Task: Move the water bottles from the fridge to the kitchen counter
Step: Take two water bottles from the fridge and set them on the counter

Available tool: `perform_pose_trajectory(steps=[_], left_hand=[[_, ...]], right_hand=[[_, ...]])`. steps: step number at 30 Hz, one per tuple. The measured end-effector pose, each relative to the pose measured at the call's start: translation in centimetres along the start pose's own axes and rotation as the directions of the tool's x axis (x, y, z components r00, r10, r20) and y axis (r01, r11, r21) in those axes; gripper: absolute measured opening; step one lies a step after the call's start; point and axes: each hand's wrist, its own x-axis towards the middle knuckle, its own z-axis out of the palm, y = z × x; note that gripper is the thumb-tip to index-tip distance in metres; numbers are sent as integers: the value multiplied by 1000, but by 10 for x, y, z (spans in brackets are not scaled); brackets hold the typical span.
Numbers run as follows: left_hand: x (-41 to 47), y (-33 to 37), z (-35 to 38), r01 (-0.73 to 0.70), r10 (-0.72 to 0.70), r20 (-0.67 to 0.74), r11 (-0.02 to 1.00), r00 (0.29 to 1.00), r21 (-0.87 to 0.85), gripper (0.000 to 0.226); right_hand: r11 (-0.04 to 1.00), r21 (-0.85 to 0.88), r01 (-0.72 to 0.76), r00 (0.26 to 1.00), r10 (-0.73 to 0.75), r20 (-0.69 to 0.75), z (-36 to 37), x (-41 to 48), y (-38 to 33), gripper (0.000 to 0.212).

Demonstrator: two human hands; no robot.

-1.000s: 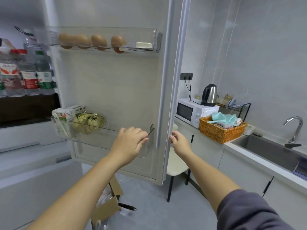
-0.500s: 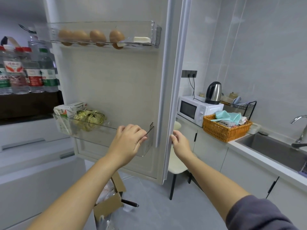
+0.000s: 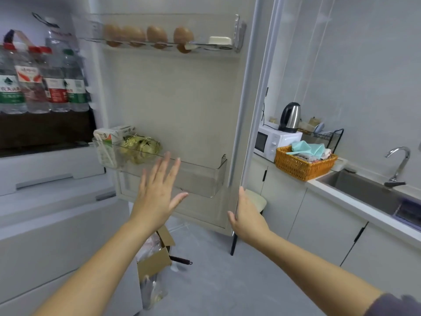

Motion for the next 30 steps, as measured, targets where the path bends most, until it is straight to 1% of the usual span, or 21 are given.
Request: perform_pose_trajectory(steps=[3,5,7,9,12,15,18,21,23,27,30], left_hand=[[-31,-35,-14,21,-22,53,1000,998,13,85],[-53,-61,-26,31,-33,90,999,995,25,86],[-74,-88,-36,40,-45,118,998,992,50,84],[-92,-117,-48,64,-74,134,995,988,80,82],[-116,-161,-66,163,-192,210,976,959,148,82],[-132,-199,-84,228,-265,193,954,945,195,82],[-135,-236,-93,281,-328,201,932,923,230,81],[-131,-270,-97,290,-335,151,921,930,261,81],[-125,-292,-99,317,-364,136,906,921,279,80],[-109,-333,-99,388,-437,104,867,893,314,79],[-91,-362,-102,428,-488,82,825,869,369,78]], right_hand=[[994,-103,-28,1000,28,-8,17,-19,-34,77],[986,-167,-3,1000,2,-6,31,-30,-61,75],[971,-230,64,998,-62,15,48,-38,-91,73],[959,-252,130,991,-123,46,67,-44,-122,72],[923,-299,241,971,-230,70,95,-47,-167,70],[866,-356,351,936,-331,120,114,-38,-206,67],[833,-362,419,908,-392,148,127,-19,-241,66],[814,-343,469,883,-440,162,143,10,-273,66],[803,-317,504,864,-475,168,155,33,-293,66],[780,-254,572,820,-555,139,174,80,-335,66],[772,-208,600,799,-589,122,183,117,-371,66]])
